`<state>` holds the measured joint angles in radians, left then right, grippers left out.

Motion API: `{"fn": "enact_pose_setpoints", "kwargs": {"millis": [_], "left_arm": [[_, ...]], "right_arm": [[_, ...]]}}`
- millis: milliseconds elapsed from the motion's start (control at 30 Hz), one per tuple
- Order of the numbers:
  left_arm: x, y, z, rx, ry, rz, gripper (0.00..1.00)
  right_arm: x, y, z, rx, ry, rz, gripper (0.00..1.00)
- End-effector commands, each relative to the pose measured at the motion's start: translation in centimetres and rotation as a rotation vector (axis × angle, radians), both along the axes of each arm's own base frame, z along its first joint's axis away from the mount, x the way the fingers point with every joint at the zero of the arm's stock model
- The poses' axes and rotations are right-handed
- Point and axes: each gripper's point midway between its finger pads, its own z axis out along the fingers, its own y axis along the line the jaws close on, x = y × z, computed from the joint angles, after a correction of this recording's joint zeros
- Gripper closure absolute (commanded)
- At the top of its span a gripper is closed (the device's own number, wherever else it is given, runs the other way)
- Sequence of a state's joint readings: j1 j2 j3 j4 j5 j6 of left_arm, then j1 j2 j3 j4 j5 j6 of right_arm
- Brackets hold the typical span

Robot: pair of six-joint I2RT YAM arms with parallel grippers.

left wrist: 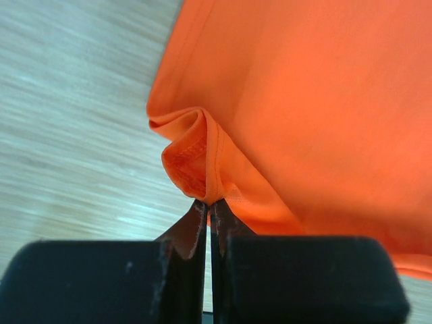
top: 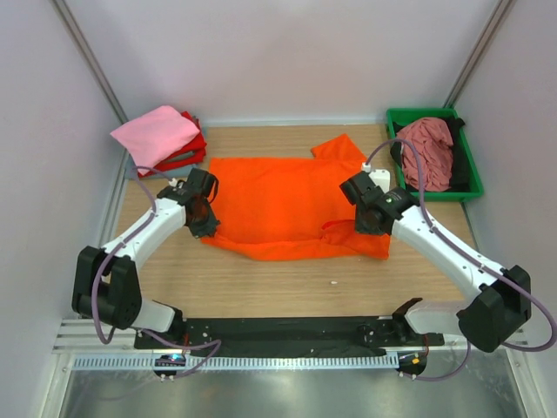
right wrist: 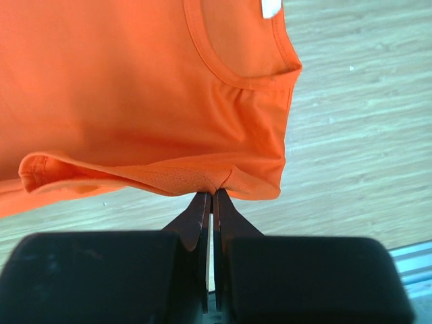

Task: Fold and stack the t-shirts
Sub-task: Fold the tshirt

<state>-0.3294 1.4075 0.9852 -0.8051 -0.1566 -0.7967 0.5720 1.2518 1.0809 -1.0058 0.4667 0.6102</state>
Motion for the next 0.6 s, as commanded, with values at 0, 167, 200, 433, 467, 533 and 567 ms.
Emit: {"fn": "enact_pose_setpoints", "kwargs": {"millis": [0,167,200,433,467,533,567], "left_arm": [[1.7,-0.3,0.8,-0.001,-0.015,-0.037,1.0],[2.9,0.0,0.5,0.008,-0.001,-0.032,1.0],[3.1,0.1,0.5,0.01,-0.001,-0.028,1.0],[4.2,0.6,-0.7,0.038,0.047,-0.028,0.98],[4.2,0.8,-0.8,0.044,0.054,-0.027,0.97],[4.5,1.1,-1.2,0.05,0.068,-0.017,0.96],[4.6,1.3,-1.2,0.051,0.072,-0.014,0.96]], "right_arm": [[2.6,0.8,1.9,-0.005,-0.062,0.071,0.99],[4.7,0.2,2.4,-0.048,-0.079,0.082,0.99],[5.1,0.2,2.2,-0.062,-0.069,0.088,0.99],[7.7,0.2,2.0,-0.097,-0.072,0.093,0.99],[8.1,0.3,2.0,-0.097,-0.077,0.097,0.99],[8.8,0.4,1.7,-0.111,-0.073,0.106,0.99],[9.1,0.4,1.6,-0.113,-0.072,0.104,0.99]]}}
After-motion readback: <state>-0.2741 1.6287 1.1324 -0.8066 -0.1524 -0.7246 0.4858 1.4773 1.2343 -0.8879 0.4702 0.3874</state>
